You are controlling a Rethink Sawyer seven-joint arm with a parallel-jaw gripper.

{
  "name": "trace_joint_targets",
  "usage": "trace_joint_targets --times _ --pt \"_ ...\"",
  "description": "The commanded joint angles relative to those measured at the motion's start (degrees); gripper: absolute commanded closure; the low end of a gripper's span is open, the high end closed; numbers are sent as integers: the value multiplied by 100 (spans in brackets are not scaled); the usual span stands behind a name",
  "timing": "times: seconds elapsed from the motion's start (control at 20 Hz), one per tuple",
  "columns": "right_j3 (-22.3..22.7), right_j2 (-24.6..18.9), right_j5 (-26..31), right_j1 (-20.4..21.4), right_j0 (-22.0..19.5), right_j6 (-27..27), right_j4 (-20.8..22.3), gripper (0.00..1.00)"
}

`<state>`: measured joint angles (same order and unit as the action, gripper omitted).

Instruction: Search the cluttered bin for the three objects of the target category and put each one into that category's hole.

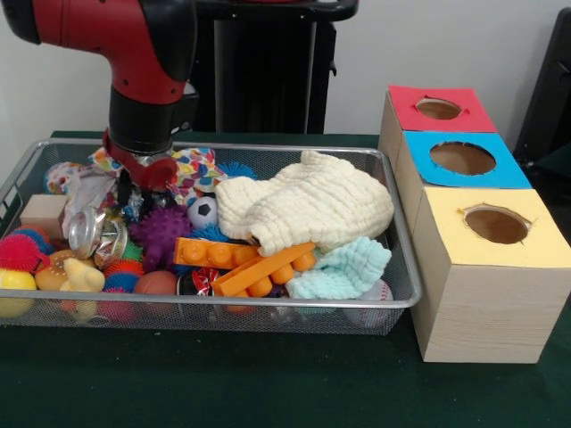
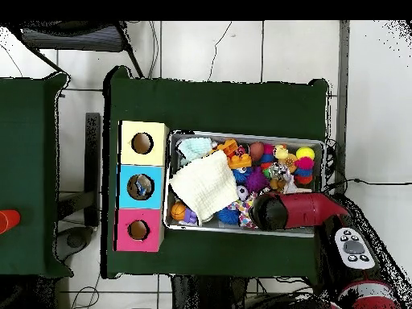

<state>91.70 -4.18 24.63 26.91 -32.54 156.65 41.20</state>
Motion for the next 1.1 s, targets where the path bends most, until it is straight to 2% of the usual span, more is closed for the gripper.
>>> trace_joint_targets --times 0.05,0.3,0.5,0.55,0.85,1.1 --pt "-183 -655 463 -472 -106 -1579 303 0" --pt "-199 -745 667 -499 -173 -1781 255 0" --pt "-199 -937 975 -494 -292 -2324 271 0" --pt "-186 -958 1024 -492 -307 -2332 253 100" --pt "-243 -1098 1487 -481 -406 -2499 -6 100" --pt "-238 -1167 1795 -253 -457 -2713 -85 100"
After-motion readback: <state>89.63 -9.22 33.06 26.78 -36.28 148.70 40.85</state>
